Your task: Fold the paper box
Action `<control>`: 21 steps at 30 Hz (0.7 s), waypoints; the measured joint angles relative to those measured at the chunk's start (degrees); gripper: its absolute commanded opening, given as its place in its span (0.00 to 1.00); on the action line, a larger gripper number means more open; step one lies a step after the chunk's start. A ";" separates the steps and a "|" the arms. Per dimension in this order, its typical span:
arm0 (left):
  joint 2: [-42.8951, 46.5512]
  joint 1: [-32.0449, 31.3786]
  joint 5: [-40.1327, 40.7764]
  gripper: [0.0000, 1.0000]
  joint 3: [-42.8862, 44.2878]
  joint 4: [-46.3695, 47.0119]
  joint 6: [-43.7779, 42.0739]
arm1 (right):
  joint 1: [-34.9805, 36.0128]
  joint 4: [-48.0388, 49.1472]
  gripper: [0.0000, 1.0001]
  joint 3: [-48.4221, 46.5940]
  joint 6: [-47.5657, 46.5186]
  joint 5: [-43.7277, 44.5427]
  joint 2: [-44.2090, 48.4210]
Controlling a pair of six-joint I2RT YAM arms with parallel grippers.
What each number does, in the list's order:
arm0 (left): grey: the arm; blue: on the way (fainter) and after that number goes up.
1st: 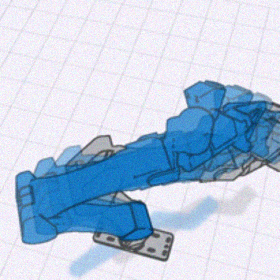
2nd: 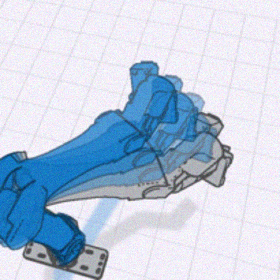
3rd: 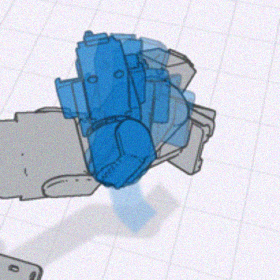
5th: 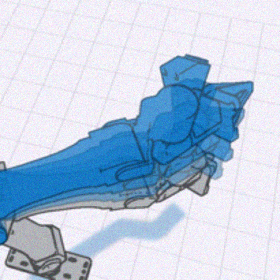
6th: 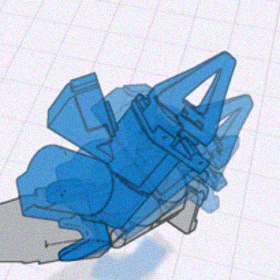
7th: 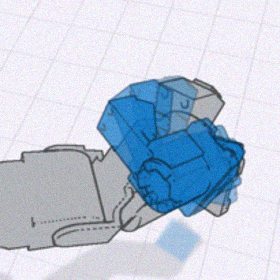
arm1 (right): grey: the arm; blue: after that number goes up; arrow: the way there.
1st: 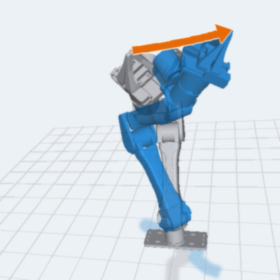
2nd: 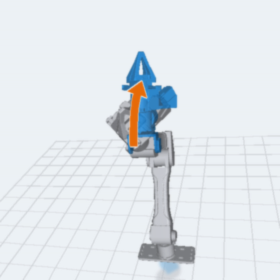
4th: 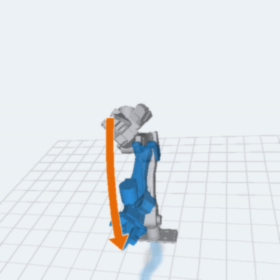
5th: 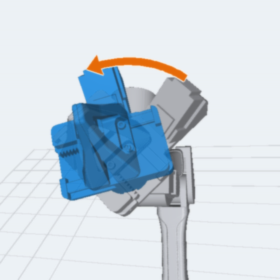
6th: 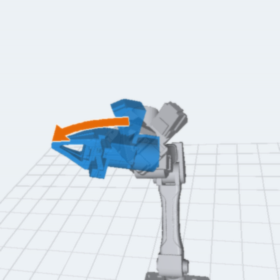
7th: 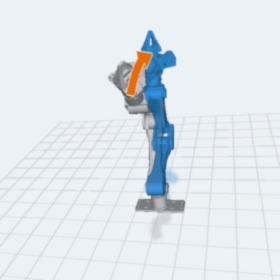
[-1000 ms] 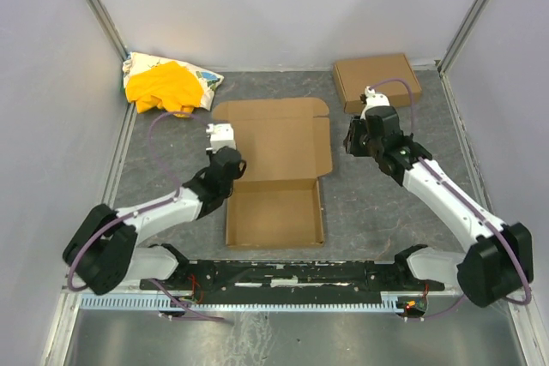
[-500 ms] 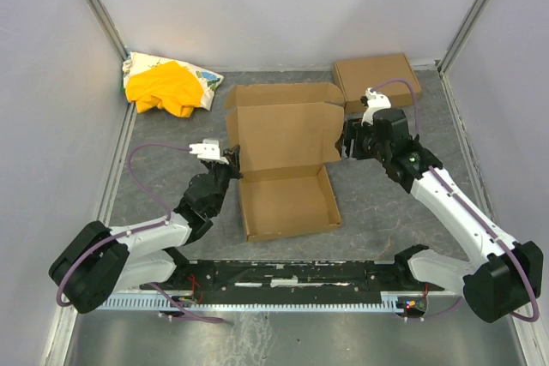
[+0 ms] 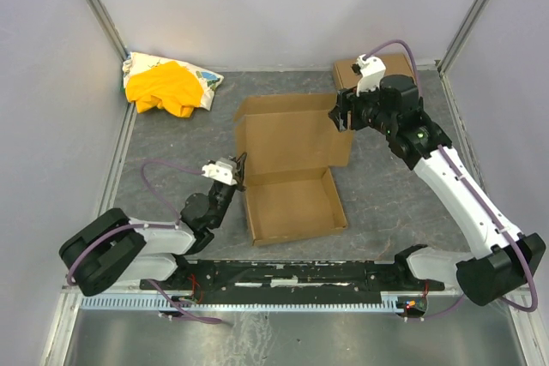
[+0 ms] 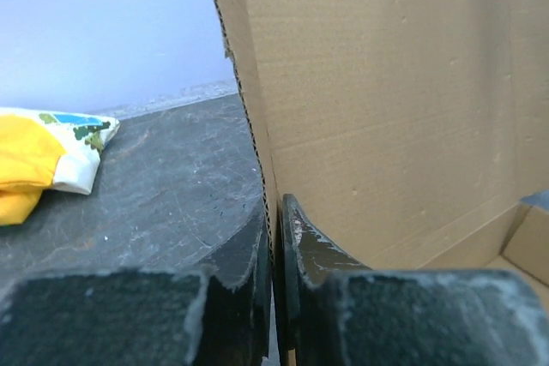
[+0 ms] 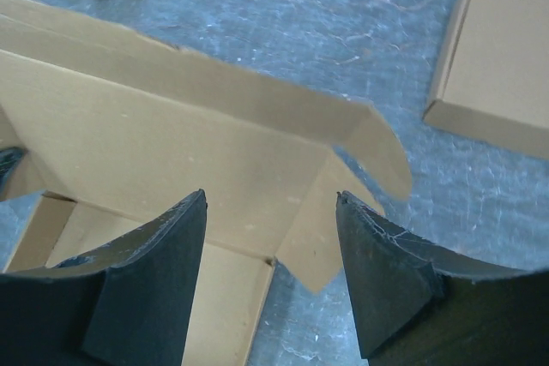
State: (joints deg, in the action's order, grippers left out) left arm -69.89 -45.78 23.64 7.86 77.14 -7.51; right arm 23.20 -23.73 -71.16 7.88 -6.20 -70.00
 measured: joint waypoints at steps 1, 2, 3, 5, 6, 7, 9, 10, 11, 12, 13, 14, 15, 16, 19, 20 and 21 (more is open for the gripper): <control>-0.92 -0.46 -0.26 0.16 -0.37 1.33 -1.44 | 0.00 -0.04 0.69 -0.59 -0.87 -0.96 -0.31; -1.77 -1.05 -0.44 0.16 -0.76 2.78 -3.06 | 0.00 -0.04 0.68 -1.05 -2.10 -2.40 -0.52; -2.25 -1.49 -0.68 0.17 -1.01 3.76 -4.39 | 0.00 0.04 0.66 -1.16 -3.37 -3.72 -0.55; -2.60 -2.08 -1.42 0.17 -1.38 5.44 -6.54 | 0.00 0.11 0.61 -1.16 -5.86 -5.86 -0.55; -2.60 -2.27 -1.73 0.17 -1.53 6.16 -7.23 | 0.00 0.13 0.59 -1.14 -7.08 -6.58 -0.55; -2.60 -2.36 -1.86 0.17 -1.66 6.62 -7.74 | 0.02 0.15 0.58 -1.11 -8.55 -7.41 -0.46; -2.60 -2.36 -2.36 0.16 -1.84 7.39 -8.72 | 0.00 0.57 0.58 -0.59 -11.45 -9.38 0.11; -2.60 -2.36 -2.62 0.16 -1.88 7.45 -8.98 | 0.00 0.57 0.58 -0.35 -12.61 -10.23 0.44; -2.60 -2.38 -2.82 0.16 -1.88 7.54 -9.38 | 0.00 0.48 0.58 -0.17 -14.03 -11.28 0.81; -2.60 -2.43 -2.89 0.16 -1.88 7.67 -9.57 | 0.00 0.48 0.59 -0.17 -15.37 -12.26 1.07; -2.60 -2.47 -2.99 0.16 -1.88 7.76 -9.79 | 0.00 0.52 0.59 -0.17 -16.68 -13.27 1.29; -2.60 -2.54 -3.08 0.15 -1.88 7.85 -9.97 | 0.00 0.33 0.59 -0.20 -17.88 -14.14 1.46; -2.60 -2.56 -3.15 0.15 -1.88 7.89 -10.03 | 0.00 0.13 0.59 -0.24 -18.80 -14.88 1.53; -2.60 -2.58 -3.19 0.15 -1.88 7.89 -10.14 | 0.00 -0.20 0.59 -0.33 -19.93 -15.87 1.53; -2.60 -2.58 -3.26 0.15 -1.88 7.93 -10.29 | 0.00 -0.92 0.59 -0.39 -22.34 -17.73 1.51; -2.60 -2.58 -3.28 0.15 -1.88 8.00 -10.38 | 0.00 -0.94 0.60 -0.42 -22.80 -17.99 1.46; -2.60 -2.58 -3.28 0.15 -1.88 8.04 -10.45 | 0.00 -1.09 0.60 -0.61 -23.26 -18.27 1.29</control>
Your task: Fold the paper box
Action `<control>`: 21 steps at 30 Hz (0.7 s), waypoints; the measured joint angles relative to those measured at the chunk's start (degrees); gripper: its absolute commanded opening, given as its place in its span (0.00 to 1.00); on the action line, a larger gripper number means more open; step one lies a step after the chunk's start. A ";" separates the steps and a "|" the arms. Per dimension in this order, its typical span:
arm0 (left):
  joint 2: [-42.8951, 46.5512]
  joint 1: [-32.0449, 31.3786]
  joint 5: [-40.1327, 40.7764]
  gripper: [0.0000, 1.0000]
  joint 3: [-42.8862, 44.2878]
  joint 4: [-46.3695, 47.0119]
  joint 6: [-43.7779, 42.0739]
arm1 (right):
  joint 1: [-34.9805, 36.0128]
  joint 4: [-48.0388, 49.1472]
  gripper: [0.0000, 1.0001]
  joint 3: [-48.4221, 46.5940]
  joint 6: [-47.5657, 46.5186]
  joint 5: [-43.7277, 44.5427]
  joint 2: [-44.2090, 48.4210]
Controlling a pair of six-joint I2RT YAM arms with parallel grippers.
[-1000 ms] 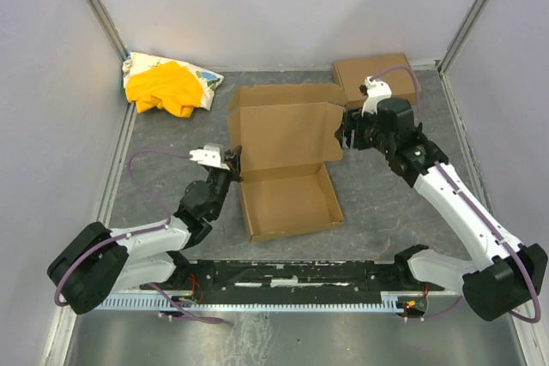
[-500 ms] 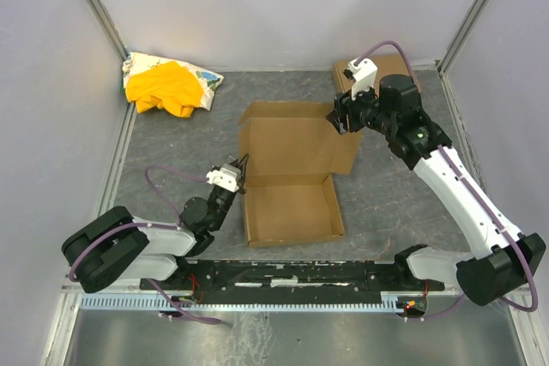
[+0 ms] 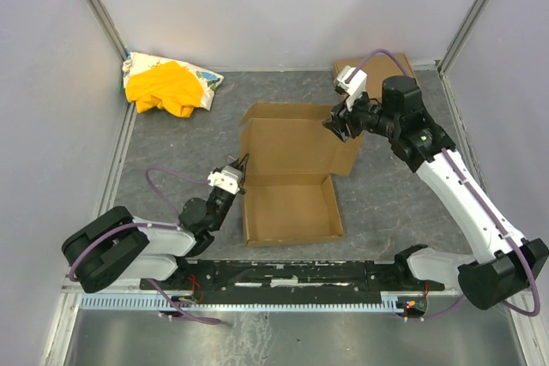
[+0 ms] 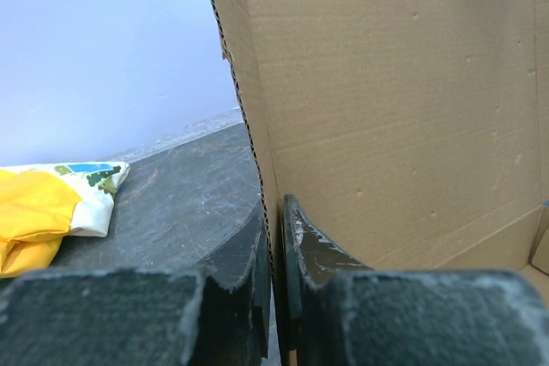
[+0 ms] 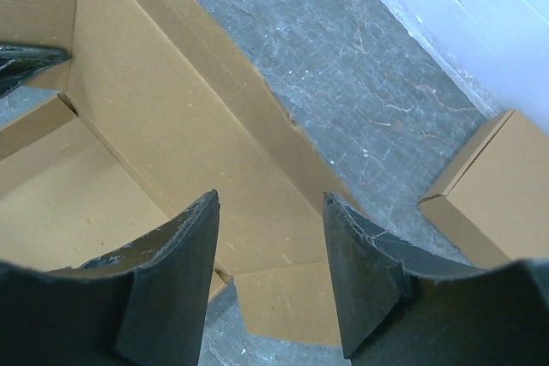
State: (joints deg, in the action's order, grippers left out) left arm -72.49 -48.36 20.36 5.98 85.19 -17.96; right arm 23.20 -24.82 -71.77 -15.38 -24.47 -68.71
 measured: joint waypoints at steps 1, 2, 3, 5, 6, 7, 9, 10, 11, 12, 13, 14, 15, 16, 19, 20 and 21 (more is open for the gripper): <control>0.00 0.00 0.02 0.15 0.00 0.09 -0.07 | 0.00 -0.04 0.60 -0.26 -0.33 -0.15 -0.28; 0.00 0.00 0.00 0.15 0.00 0.17 -0.13 | 0.02 0.07 0.60 -0.57 -0.59 -0.24 -0.66; 0.00 0.00 0.00 0.14 0.00 0.20 -0.13 | 0.00 0.17 0.61 -0.94 -0.83 -0.35 -1.16; 0.00 -0.02 0.00 0.14 0.00 0.20 -0.15 | 0.00 0.55 0.60 -1.73 -1.18 -0.35 -2.27; 0.00 -0.02 0.00 0.14 0.00 0.20 -0.15 | 0.00 0.59 0.60 -2.25 -1.33 -0.37 -2.95; 0.00 -0.02 0.00 0.14 0.00 0.20 -0.15 | 0.00 0.63 0.60 -2.86 -1.53 -0.37 -3.72; 0.00 -0.07 0.00 0.14 0.00 0.20 -0.15 | 0.00 0.28 0.57 -4.55 -1.97 -0.61 -5.51; 0.00 -0.07 0.00 0.14 0.00 0.22 -0.15 | 0.00 0.13 0.53 -5.51 -2.29 -0.79 -6.54; 0.00 -0.04 0.00 0.14 0.00 0.22 -0.15 | 0.00 -0.11 0.51 -6.43 -2.62 -0.96 -7.43; 0.00 -0.07 0.02 0.14 0.00 0.22 -0.17 | 0.00 -0.46 0.48 -7.26 -2.95 -1.09 -8.20; 0.00 -0.07 0.00 0.14 0.00 0.22 -0.15 | 0.00 -0.85 0.47 -8.09 -3.26 -1.29 -9.01; 0.00 -0.07 0.02 0.14 0.00 0.22 -0.15 | 0.00 -1.31 0.48 -8.85 -3.63 -1.49 -9.70; 0.00 -0.04 0.02 0.14 0.00 0.20 -0.15 | 0.00 -1.68 0.49 -9.33 -3.89 -1.62 -10.14; 0.00 -0.07 0.02 0.14 0.00 0.22 -0.17 | 0.00 -2.27 0.51 -9.81 -4.17 -1.66 -10.51; 0.00 -0.07 0.02 0.14 0.00 0.20 -0.15 | 0.02 -3.56 0.59 -10.47 -4.96 -1.70 -10.86; 0.00 -0.07 0.02 0.14 0.00 0.22 -0.15 | 0.02 -3.82 0.62 -10.60 -5.35 -1.84 -10.86; 0.00 -0.07 0.02 0.14 0.00 0.22 -0.15 | 0.02 -3.98 0.65 -10.71 -5.57 -1.88 -10.86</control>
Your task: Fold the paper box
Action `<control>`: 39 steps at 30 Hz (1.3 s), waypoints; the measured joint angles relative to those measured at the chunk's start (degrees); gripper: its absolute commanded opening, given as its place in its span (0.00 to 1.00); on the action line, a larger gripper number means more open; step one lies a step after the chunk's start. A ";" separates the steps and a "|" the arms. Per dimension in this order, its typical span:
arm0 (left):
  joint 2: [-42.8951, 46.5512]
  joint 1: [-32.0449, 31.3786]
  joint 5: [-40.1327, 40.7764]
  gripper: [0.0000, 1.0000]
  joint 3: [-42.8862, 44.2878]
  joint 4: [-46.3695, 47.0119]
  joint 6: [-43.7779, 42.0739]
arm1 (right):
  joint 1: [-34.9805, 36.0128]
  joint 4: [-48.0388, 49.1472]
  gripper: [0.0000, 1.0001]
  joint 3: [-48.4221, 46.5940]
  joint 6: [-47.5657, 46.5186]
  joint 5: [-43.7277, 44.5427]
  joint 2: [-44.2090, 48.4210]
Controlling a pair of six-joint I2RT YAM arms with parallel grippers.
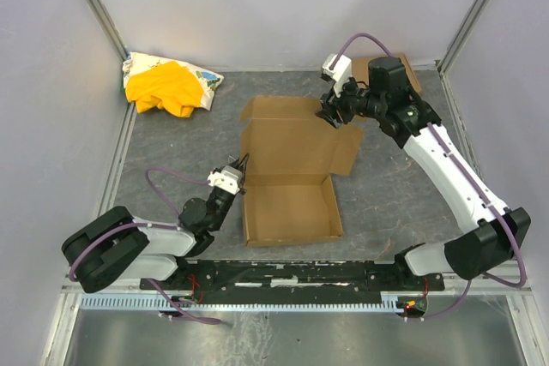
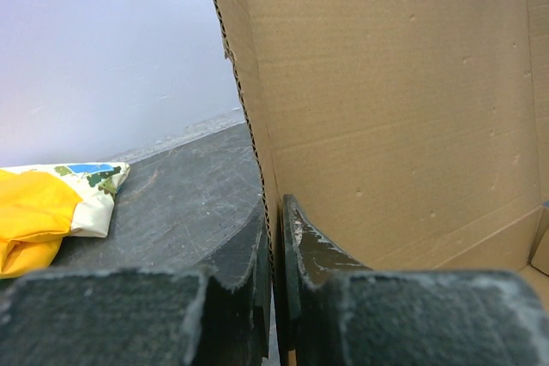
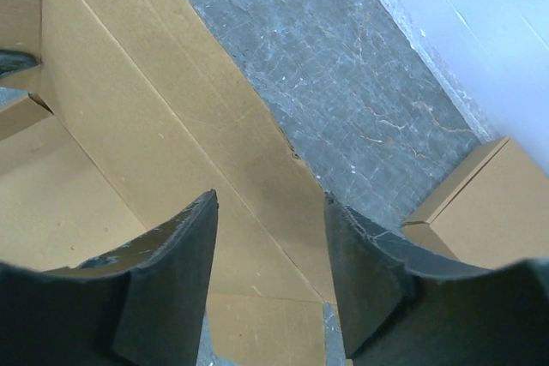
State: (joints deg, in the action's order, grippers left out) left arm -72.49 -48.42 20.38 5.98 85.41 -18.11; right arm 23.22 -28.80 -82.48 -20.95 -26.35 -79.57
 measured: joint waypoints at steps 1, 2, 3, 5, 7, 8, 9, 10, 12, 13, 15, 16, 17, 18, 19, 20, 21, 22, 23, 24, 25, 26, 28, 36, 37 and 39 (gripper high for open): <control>0.00 0.00 0.00 0.14 0.00 -0.02 0.00 | 0.00 -0.04 0.67 -0.07 -0.24 -0.02 0.00; 0.00 0.00 0.00 0.14 0.00 0.00 0.00 | 0.00 -0.26 0.68 -0.20 -0.44 0.00 0.00; 0.00 0.00 0.00 0.14 0.00 0.00 0.00 | 0.00 -0.63 0.69 -0.37 -0.68 0.04 0.02; 0.00 0.00 0.00 0.14 0.00 0.02 0.00 | 0.00 -1.75 0.69 -1.18 -1.22 0.07 0.02; 0.00 0.00 0.00 0.14 0.00 0.02 0.00 | -0.02 -3.06 0.69 -2.47 -1.88 0.04 0.00; 0.00 0.00 0.00 0.14 0.00 0.02 0.00 | 0.00 -3.74 0.69 -3.28 -2.32 0.00 0.00; 0.00 0.00 0.00 0.14 0.00 0.02 0.00 | 0.00 -4.59 0.68 -4.15 -2.82 -0.15 -0.04; 0.00 0.00 0.00 0.14 0.00 0.04 0.00 | 0.00 -5.46 0.67 -4.98 -3.26 -0.44 -0.13; 0.00 0.00 0.00 0.14 0.00 0.04 0.00 | 0.00 -7.61 0.66 -7.08 -4.20 -1.29 -0.72; 0.00 0.00 0.00 0.14 0.00 0.04 0.00 | 0.00 -8.57 0.66 -8.07 -4.63 -1.90 -1.16; -0.02 0.00 0.00 0.14 0.00 0.07 0.00 | 0.07 -10.03 0.65 -9.16 -5.40 -2.80 -1.95; -0.02 0.00 0.00 0.14 0.00 0.07 0.00 | 0.17 -10.60 0.65 -9.22 -5.68 -3.19 -2.27; -0.04 0.00 0.00 0.14 0.00 0.09 -0.02 | 0.33 -11.21 0.65 -9.22 -5.92 -3.37 -2.51; -0.11 0.00 0.00 0.14 0.00 0.17 0.00 | 0.48 -11.96 0.65 -9.22 -6.14 -3.54 -2.82; -0.13 0.00 0.00 0.14 0.00 0.20 -0.02 | 0.61 -12.57 0.65 -9.22 -6.36 -3.63 -3.15; -0.13 0.00 0.00 0.14 0.00 0.24 -0.02 | 0.76 -13.05 0.64 -9.22 -6.49 -3.63 -3.43; -0.15 0.00 -0.02 0.14 0.00 0.28 -0.02 | 0.94 -13.31 0.63 -9.22 -6.62 -3.63 -3.63; -0.15 0.00 0.00 0.14 0.00 0.28 0.00 | 1.09 -13.44 0.62 -9.20 -6.73 -3.61 -3.78; -0.15 0.00 -0.02 0.14 0.00 0.31 0.00 | 1.22 -13.51 0.61 -9.20 -6.82 -3.61 -3.89; -0.15 0.00 -0.02 0.14 0.00 0.33 0.00 | 1.40 -13.51 0.59 -9.20 -6.82 -3.56 -3.93; -0.15 0.00 -0.02 0.14 0.00 0.35 -0.02 | 1.51 -13.51 0.57 -9.20 -6.80 -3.43 -3.98; -0.15 0.00 -0.02 0.14 0.00 0.35 0.00 | 1.60 -13.49 0.51 -9.20 -6.75 -3.17 -4.07; -0.15 0.00 -0.02 0.15 0.00 0.37 0.00 | 1.88 -13.29 0.34 -9.20 -6.58 -2.69 -4.61; 0.02 0.00 0.46 0.41 0.00 0.26 0.02 | 2.71 -13.29 0.01 -9.33 -5.14 0.26 -8.48; 0.35 0.00 0.61 0.45 0.00 -0.02 0.11 | 2.71 -13.27 0.01 -9.31 -4.85 1.31 -8.50; 2.10 -0.09 1.49 0.54 0.28 -1.55 0.79 | 2.64 -12.83 0.01 -9.22 -4.39 2.73 -8.20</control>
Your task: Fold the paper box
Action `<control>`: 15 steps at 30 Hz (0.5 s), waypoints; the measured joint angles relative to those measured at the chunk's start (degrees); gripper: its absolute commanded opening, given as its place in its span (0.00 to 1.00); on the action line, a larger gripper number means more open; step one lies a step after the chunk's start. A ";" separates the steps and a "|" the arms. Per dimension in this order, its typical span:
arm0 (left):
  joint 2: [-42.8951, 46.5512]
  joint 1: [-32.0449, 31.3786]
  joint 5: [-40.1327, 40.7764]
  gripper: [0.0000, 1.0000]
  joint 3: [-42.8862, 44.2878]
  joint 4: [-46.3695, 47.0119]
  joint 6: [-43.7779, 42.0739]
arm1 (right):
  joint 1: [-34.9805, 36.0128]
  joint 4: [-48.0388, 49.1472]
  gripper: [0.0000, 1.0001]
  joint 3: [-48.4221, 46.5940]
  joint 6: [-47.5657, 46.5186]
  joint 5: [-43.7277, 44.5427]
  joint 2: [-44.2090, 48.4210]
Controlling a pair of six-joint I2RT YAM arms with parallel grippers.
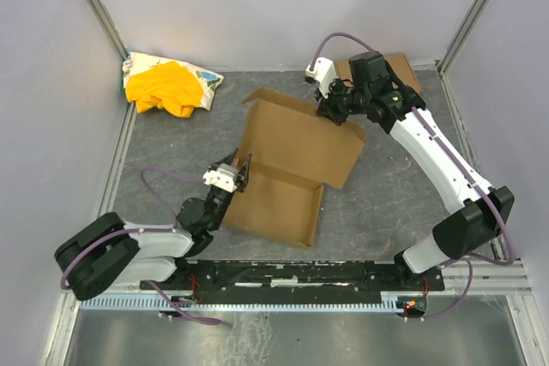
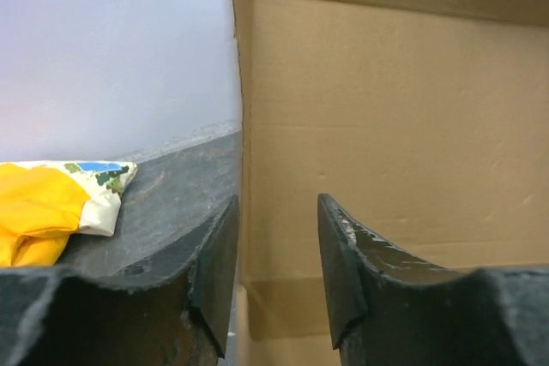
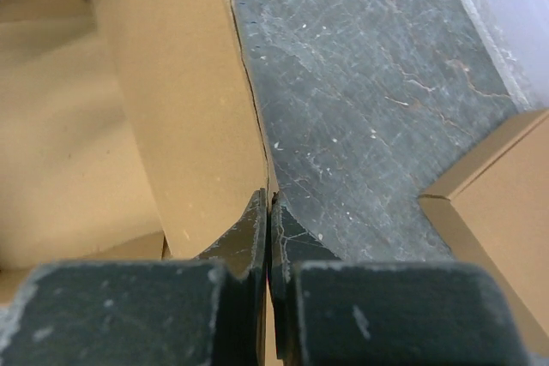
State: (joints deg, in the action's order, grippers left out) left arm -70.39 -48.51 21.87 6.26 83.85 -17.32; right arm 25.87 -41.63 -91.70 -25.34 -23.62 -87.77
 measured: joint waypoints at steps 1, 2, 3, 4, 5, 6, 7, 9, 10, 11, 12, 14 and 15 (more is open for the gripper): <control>1.66 0.00 0.50 0.55 0.35 -1.53 0.63 | 0.00 0.44 0.01 0.22 0.17 0.66 0.31; 3.80 0.00 0.74 0.56 0.81 -3.32 1.49 | 0.00 0.87 0.01 0.61 0.28 1.25 0.79; 6.54 -0.02 1.03 0.56 1.44 -5.79 2.45 | 0.00 1.01 0.01 0.87 0.44 1.73 1.20; 9.05 -0.09 1.16 0.56 2.01 -7.82 3.43 | 0.00 1.25 0.01 1.27 0.59 1.97 1.86; 13.31 -0.09 1.40 0.56 3.37 -12.94 4.90 | 0.00 1.36 0.01 1.66 0.63 2.14 2.60; 16.24 -0.11 1.60 0.56 4.42 -16.41 6.01 | 0.00 1.38 0.01 2.03 0.66 2.23 3.32; 19.78 -0.11 1.88 0.55 5.97 -20.98 7.30 | 0.00 1.51 0.01 2.43 0.63 2.14 4.13; 25.79 -0.11 3.23 0.50 8.87 -29.03 9.79 | 0.26 1.79 0.01 3.21 0.46 1.92 5.60; 29.03 -0.13 4.96 0.47 10.34 -33.44 11.19 | 0.55 1.92 0.01 3.74 0.15 1.92 6.47; 31.76 -0.13 6.69 0.43 11.45 -37.07 12.37 | 1.03 1.97 0.01 4.24 -0.44 2.05 7.28; 34.84 -0.17 9.07 0.42 12.74 -41.38 13.60 | 1.66 1.92 0.01 4.61 -1.25 2.34 8.00; 39.54 -0.15 14.40 0.42 15.04 -48.63 15.32 | 3.50 1.51 0.01 4.96 -3.89 3.48 9.14; 41.11 -0.15 16.44 0.42 16.28 -51.67 15.96 | 4.55 1.16 0.01 4.96 -5.57 4.17 9.55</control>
State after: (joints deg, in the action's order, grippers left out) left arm -29.28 -48.66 38.30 22.55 32.18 -1.37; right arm 30.41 -40.47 -86.74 -30.92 -19.44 -78.22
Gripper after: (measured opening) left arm 0.422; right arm 0.024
